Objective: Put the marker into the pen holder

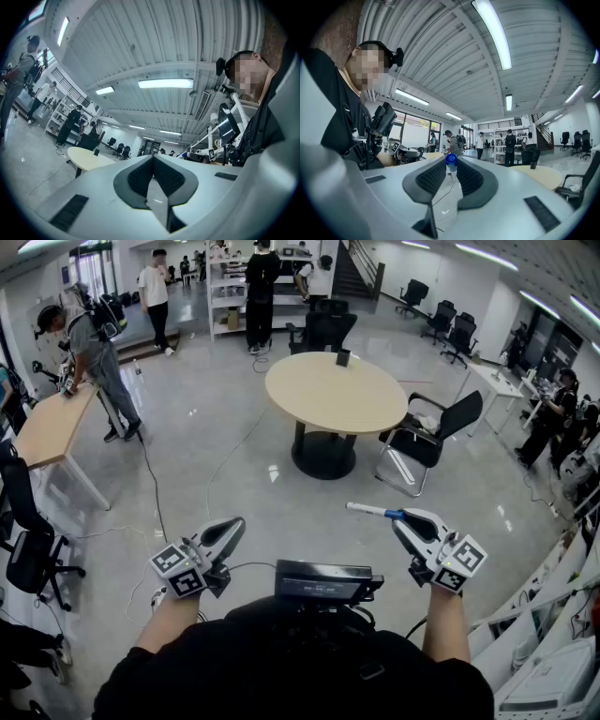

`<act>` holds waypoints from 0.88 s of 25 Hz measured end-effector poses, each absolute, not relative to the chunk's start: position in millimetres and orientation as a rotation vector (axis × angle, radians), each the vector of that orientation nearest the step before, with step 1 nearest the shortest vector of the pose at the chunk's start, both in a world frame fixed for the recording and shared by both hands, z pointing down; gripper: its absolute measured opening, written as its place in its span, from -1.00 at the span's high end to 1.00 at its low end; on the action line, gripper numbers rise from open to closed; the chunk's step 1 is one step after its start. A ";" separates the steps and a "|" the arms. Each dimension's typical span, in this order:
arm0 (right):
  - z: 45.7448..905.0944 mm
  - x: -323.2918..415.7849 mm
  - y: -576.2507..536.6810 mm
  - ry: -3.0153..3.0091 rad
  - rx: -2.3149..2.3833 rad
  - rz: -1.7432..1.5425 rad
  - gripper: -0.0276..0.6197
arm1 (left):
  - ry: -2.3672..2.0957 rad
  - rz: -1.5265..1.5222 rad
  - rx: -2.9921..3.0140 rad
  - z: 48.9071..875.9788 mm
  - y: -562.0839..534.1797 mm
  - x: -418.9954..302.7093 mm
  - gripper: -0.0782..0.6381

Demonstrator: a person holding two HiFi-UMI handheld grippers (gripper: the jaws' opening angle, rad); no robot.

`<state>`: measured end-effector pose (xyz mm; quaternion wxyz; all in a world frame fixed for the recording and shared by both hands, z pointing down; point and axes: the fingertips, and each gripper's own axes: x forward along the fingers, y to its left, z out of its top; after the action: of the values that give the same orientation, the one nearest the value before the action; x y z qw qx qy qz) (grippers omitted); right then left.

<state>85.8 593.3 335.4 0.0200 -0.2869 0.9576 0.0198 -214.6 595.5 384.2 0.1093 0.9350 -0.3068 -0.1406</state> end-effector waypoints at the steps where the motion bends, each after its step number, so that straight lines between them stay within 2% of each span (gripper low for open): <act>1: 337.1 87.8 594.1 2.971 -0.891 0.060 0.67 | -0.902 -0.413 2.748 385.7 596.5 -212.4 0.79; 12: 340.3 96.4 596.9 2.950 -0.839 0.023 0.67 | -0.908 -0.404 2.746 387.8 597.4 -203.1 0.79; 22: 337.7 129.8 599.5 2.933 -0.815 0.032 0.67 | -0.910 -0.384 2.763 381.6 603.8 -166.7 0.79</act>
<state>129.8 599.5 337.7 0.0485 -0.2673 0.9623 0.0105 -166.7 603.8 381.6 0.1033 0.9366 -0.3086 -0.1301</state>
